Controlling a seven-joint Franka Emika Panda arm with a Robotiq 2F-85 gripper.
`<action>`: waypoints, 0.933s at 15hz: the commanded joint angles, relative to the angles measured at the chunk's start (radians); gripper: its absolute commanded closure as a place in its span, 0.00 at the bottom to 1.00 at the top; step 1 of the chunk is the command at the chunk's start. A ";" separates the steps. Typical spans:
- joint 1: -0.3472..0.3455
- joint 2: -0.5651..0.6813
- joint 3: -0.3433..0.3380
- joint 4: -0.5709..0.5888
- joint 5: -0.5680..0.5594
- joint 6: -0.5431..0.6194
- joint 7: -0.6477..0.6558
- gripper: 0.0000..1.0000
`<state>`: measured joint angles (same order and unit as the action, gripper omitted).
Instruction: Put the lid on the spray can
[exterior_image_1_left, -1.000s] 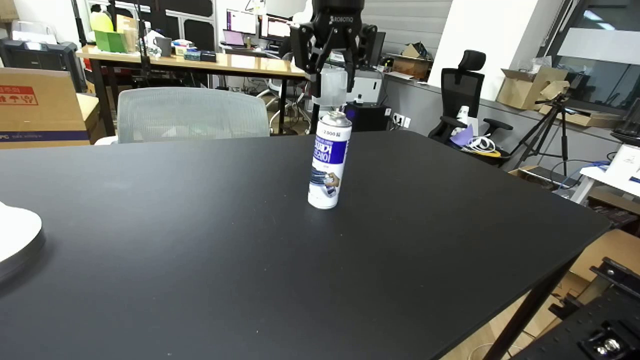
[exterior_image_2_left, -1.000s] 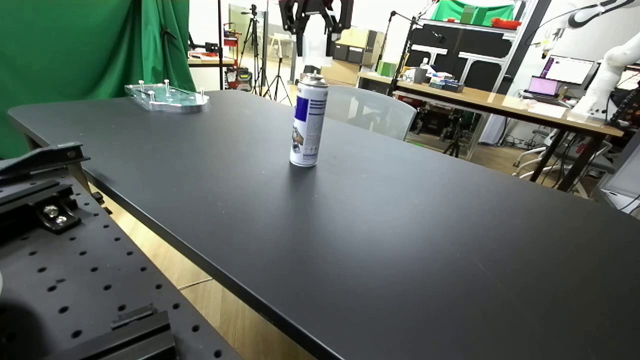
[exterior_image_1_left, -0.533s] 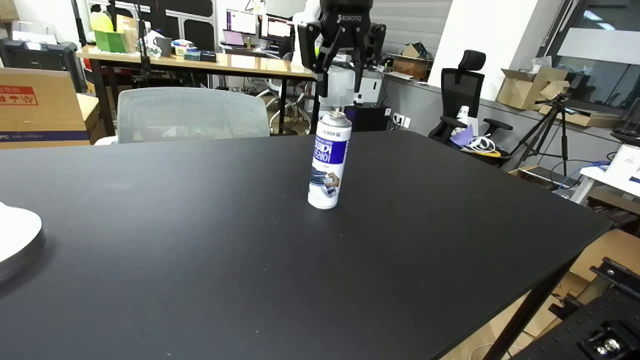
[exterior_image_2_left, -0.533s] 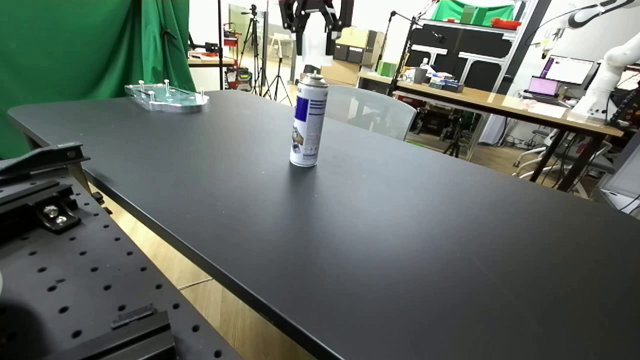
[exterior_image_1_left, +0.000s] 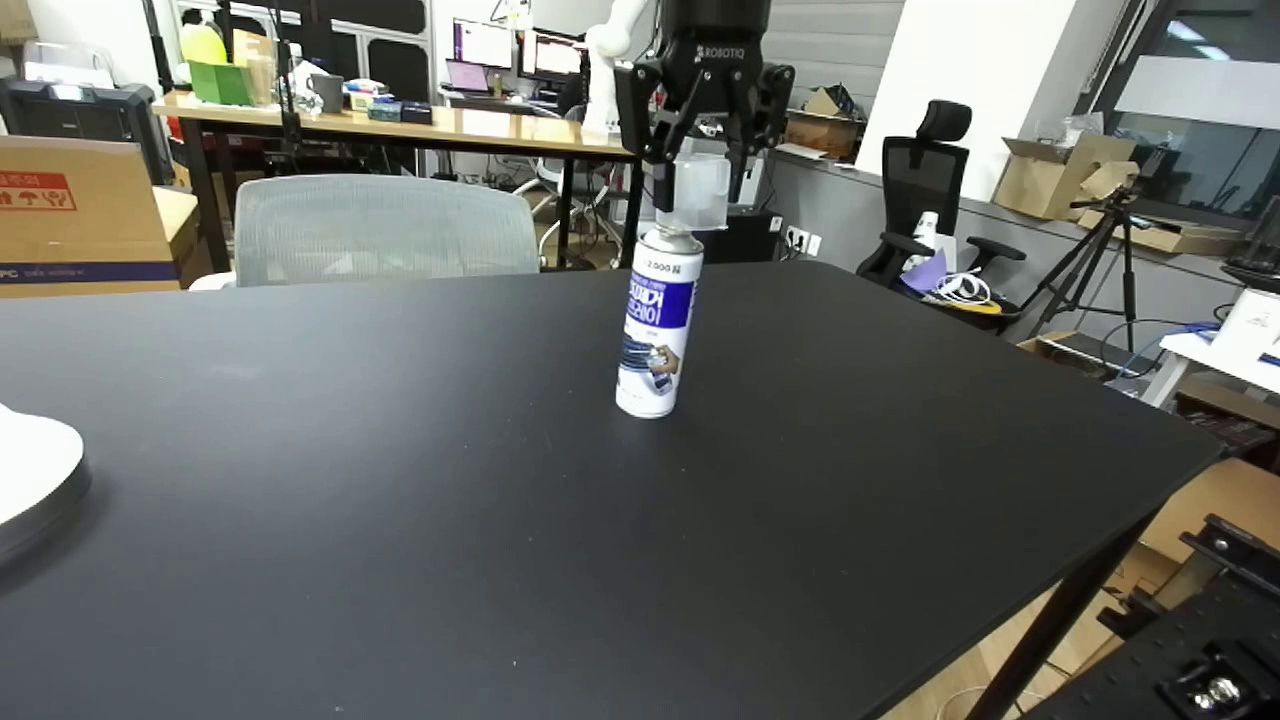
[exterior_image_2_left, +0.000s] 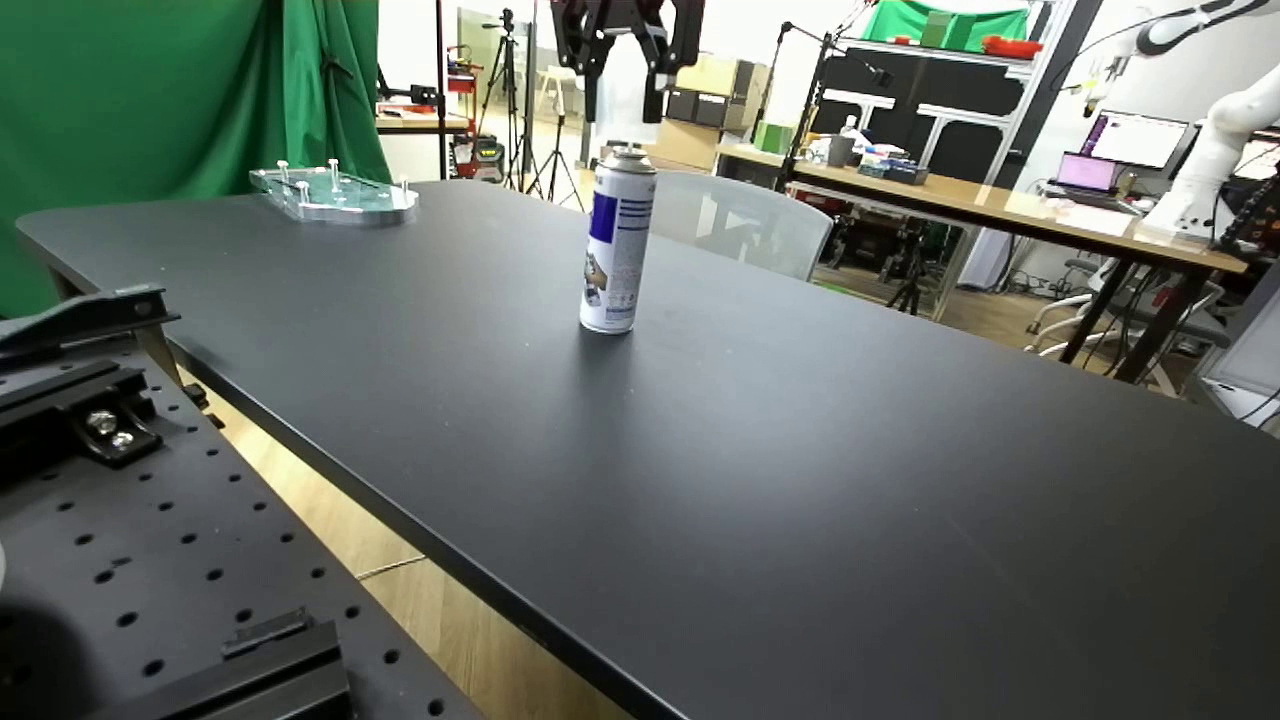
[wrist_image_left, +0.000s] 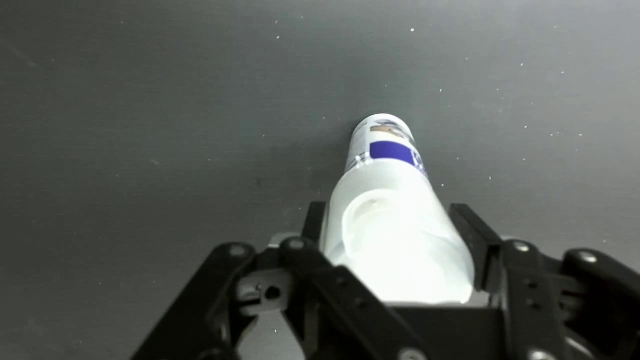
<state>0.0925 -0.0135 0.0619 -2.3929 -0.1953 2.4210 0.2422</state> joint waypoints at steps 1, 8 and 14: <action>-0.012 -0.020 0.003 -0.032 0.019 0.018 0.041 0.62; -0.011 -0.011 0.008 -0.037 0.092 0.062 0.037 0.62; -0.012 -0.008 0.009 -0.034 0.089 0.089 0.041 0.62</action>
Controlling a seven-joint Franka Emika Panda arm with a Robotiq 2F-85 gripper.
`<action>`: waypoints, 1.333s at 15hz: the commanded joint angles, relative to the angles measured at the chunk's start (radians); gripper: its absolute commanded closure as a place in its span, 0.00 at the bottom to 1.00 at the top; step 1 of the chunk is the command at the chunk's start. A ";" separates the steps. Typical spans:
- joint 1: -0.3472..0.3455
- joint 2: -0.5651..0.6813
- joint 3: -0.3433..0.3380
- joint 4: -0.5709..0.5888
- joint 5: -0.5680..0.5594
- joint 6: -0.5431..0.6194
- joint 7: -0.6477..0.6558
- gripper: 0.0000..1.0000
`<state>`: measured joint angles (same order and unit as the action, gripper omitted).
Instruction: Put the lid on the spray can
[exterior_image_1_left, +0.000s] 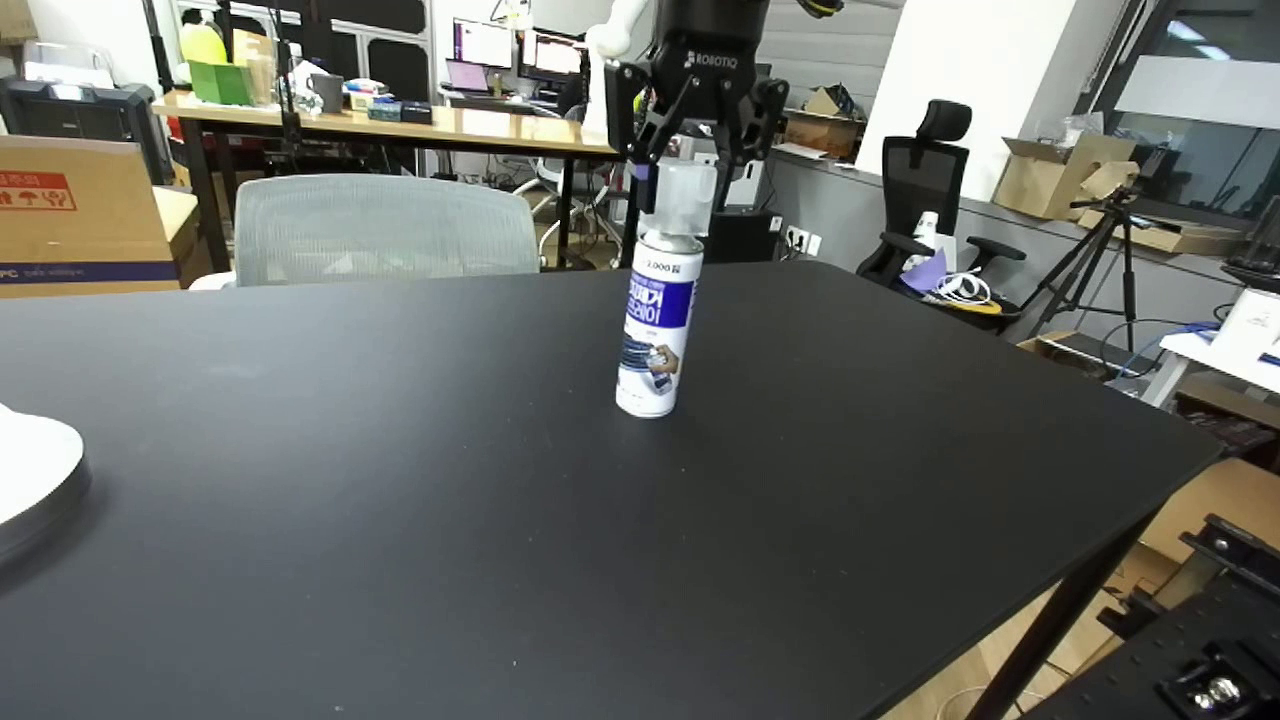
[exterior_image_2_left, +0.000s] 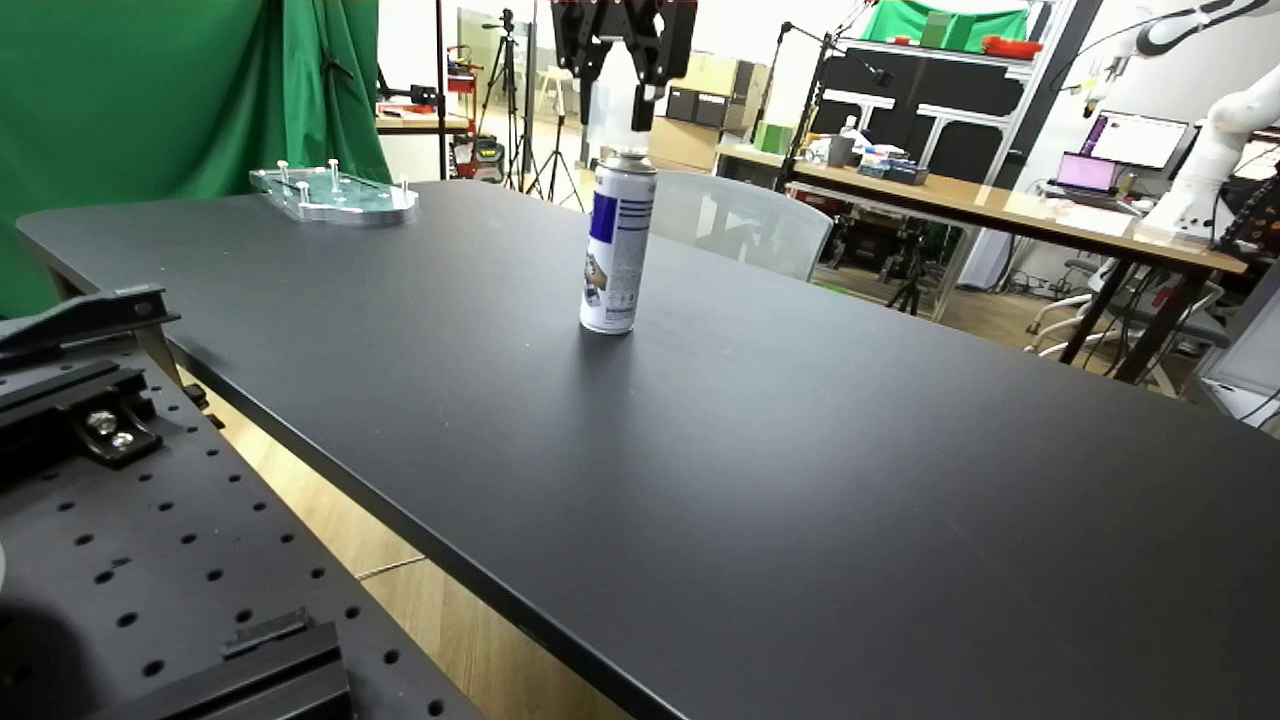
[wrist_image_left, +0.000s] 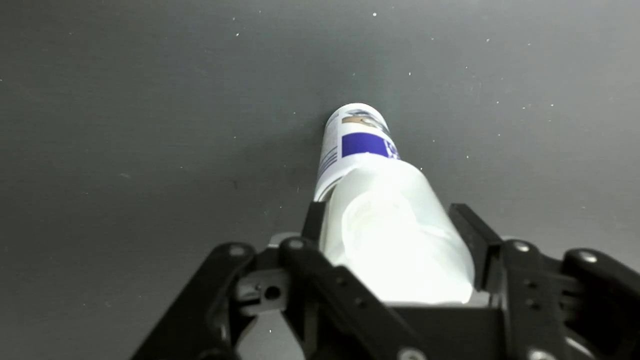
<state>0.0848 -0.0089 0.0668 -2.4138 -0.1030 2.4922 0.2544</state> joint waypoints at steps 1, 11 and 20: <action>-0.005 -0.012 0.004 -0.013 -0.004 0.022 0.029 0.62; -0.013 0.013 -0.005 -0.008 -0.021 0.023 0.042 0.62; -0.011 0.043 -0.011 0.005 -0.027 0.024 0.049 0.12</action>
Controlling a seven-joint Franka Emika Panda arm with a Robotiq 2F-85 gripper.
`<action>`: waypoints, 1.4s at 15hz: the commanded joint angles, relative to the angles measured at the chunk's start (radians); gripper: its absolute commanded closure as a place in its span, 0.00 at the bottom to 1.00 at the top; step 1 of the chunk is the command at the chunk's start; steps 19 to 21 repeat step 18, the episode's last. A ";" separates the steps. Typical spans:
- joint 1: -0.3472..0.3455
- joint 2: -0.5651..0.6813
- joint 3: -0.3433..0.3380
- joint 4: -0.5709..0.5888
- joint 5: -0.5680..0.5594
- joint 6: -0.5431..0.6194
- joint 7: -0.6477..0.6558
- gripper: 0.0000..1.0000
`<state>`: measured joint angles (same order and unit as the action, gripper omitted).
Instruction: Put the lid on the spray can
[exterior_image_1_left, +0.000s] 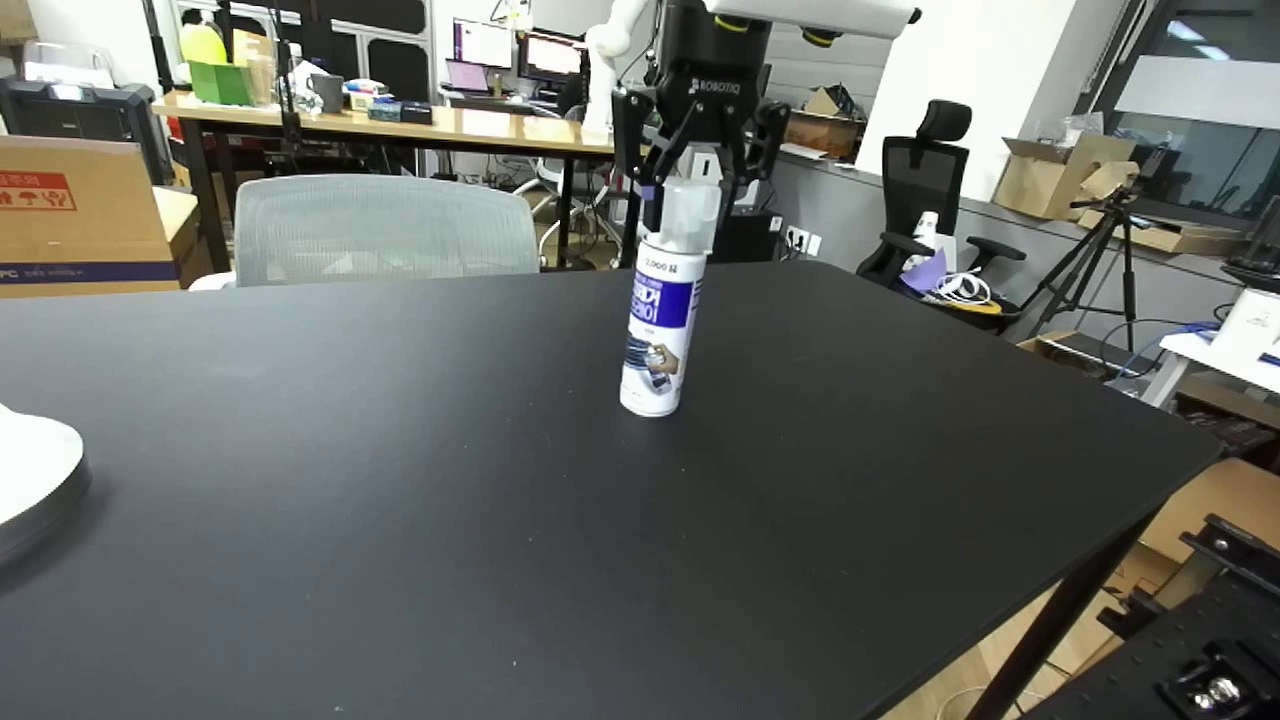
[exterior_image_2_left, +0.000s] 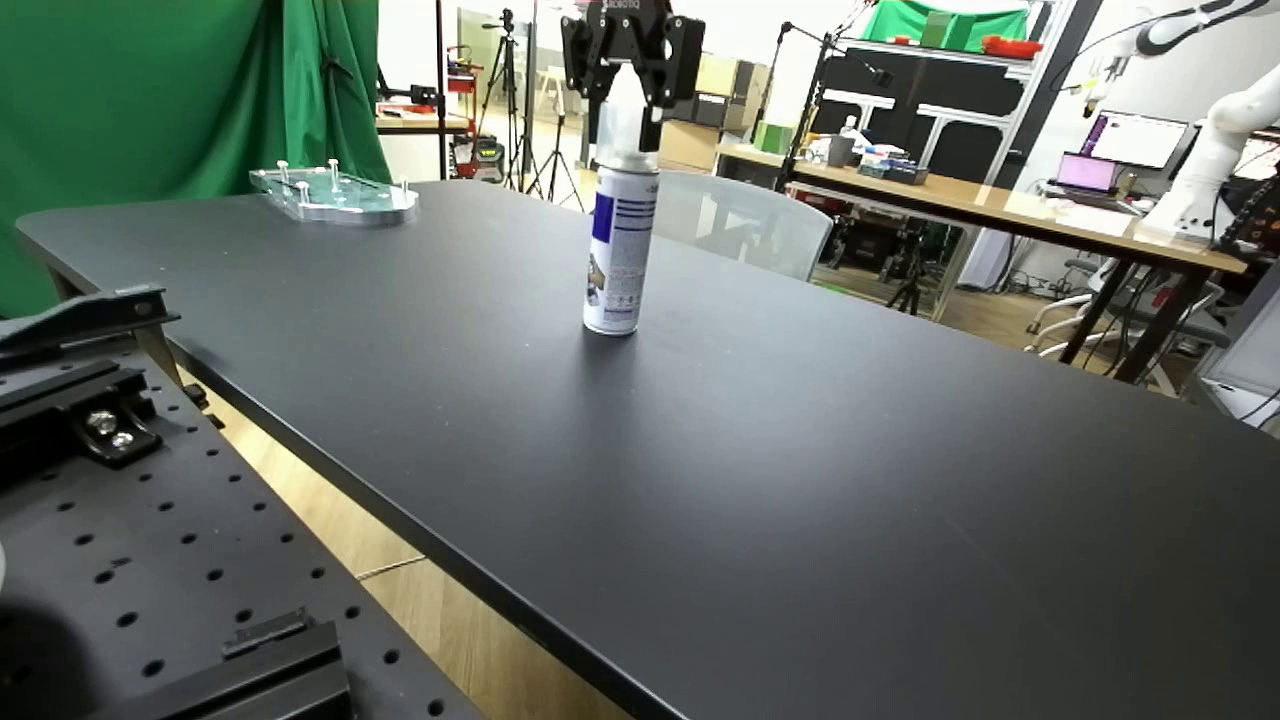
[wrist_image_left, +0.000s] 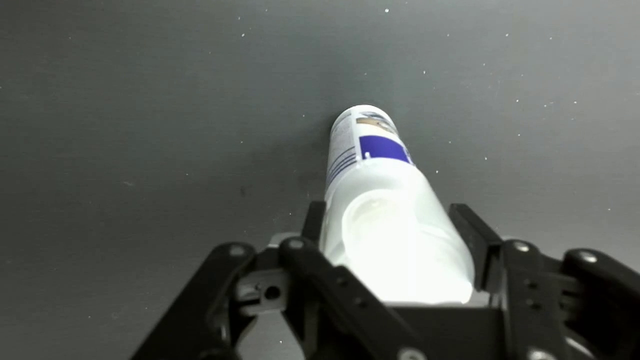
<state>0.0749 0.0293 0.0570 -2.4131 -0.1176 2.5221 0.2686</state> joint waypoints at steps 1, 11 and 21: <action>0.000 0.005 0.000 0.005 -0.017 -0.005 0.034 0.11; 0.022 -0.023 0.020 0.043 -0.053 -0.072 0.004 0.00; 0.066 -0.065 0.080 0.093 -0.004 -0.350 -0.137 0.00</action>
